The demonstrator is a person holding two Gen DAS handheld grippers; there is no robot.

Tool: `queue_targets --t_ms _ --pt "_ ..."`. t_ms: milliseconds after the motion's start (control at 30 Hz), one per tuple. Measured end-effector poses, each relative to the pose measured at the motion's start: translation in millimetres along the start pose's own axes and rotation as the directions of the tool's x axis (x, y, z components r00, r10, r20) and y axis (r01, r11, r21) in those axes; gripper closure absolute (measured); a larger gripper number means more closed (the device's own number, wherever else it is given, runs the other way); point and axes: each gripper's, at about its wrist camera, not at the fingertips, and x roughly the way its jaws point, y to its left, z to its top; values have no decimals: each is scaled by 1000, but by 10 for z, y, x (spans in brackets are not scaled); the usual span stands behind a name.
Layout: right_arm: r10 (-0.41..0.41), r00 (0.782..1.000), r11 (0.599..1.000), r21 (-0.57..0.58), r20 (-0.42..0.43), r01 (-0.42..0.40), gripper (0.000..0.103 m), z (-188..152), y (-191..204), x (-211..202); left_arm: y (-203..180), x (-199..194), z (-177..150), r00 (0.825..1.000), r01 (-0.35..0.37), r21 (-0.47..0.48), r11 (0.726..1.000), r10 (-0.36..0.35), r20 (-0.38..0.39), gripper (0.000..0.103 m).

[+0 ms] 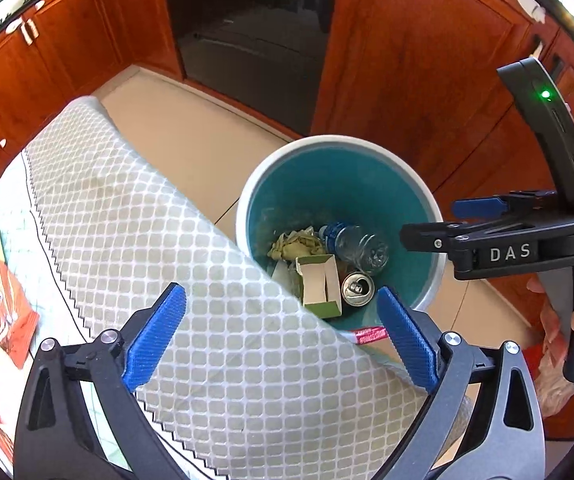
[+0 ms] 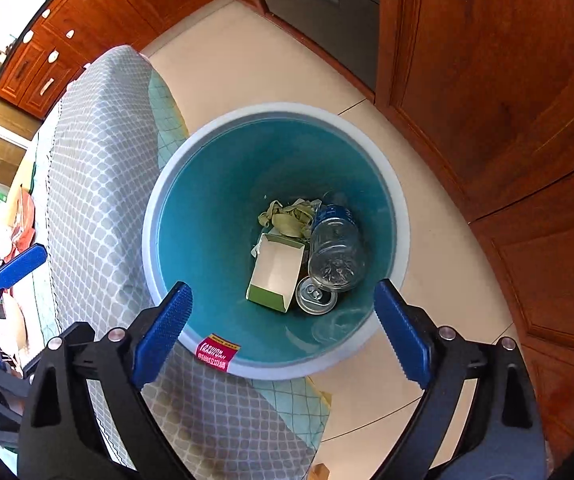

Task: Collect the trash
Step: 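Return to the table and grasp the orange Ovaltine packet with the right tool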

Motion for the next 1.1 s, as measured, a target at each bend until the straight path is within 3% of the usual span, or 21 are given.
queue_targets --t_ms 267,533,833,1100 --pt "9 999 999 -52 33 -7 15 -53 350 -140 357 -190 -252 999 -32 -54 998 33 19 6" --pt "41 998 990 -140 44 -34 15 -66 947 -195 1008 -522 -519 994 -97 -155 983 103 34 6" --pt "58 998 960 -276 35 -46 15 -55 1886 -110 1888 -849 -871 978 -181 -287 941 203 46 6" --pt "106 994 902 -421 -3 -98 15 -52 2971 156 2670 -1142 -1289 963 -232 -393 890 266 35 6"
